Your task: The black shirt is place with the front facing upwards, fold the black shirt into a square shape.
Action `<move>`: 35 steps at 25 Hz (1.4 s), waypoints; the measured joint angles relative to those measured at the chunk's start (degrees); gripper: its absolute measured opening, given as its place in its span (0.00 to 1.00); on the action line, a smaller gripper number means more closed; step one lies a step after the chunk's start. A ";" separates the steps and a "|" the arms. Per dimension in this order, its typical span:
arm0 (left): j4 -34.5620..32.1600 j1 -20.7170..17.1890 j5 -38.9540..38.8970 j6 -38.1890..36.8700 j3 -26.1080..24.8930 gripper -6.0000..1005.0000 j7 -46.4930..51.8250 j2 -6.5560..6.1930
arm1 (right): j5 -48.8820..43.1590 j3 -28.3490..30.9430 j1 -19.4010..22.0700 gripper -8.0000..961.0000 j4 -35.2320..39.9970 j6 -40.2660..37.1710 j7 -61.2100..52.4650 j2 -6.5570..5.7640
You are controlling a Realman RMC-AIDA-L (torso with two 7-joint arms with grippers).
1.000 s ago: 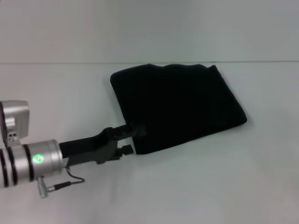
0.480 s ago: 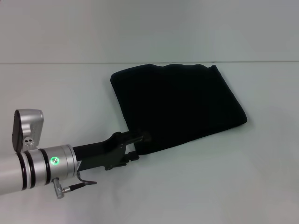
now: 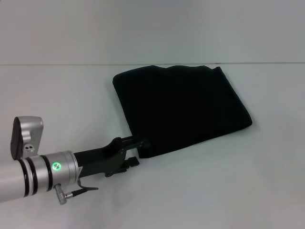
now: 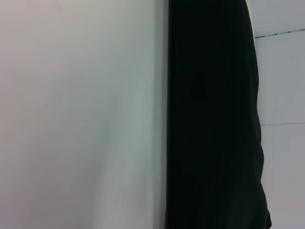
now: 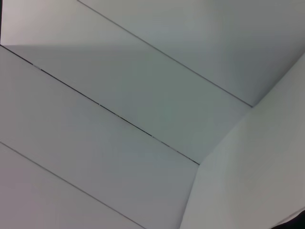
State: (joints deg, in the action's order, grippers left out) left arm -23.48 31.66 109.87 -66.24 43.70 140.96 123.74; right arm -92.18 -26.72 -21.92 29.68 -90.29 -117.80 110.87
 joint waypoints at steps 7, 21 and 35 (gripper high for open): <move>1.66 1.42 0.01 1.49 0.38 0.78 -0.36 0.08 | -0.05 0.00 0.49 0.95 -0.05 -0.05 -0.04 -0.03; 2.93 2.48 -0.54 4.28 0.58 0.77 -0.01 0.19 | -0.20 0.01 0.66 0.95 -0.15 -0.07 -0.09 -0.02; 2.43 2.15 -0.75 3.40 0.43 0.36 -0.19 0.19 | -0.13 0.67 0.72 0.95 -0.24 -0.83 -0.39 0.01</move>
State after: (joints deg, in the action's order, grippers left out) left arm -21.05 33.81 109.11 -62.83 44.13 140.77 123.93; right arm -92.31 -26.05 -21.21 29.45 -91.12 -118.19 110.88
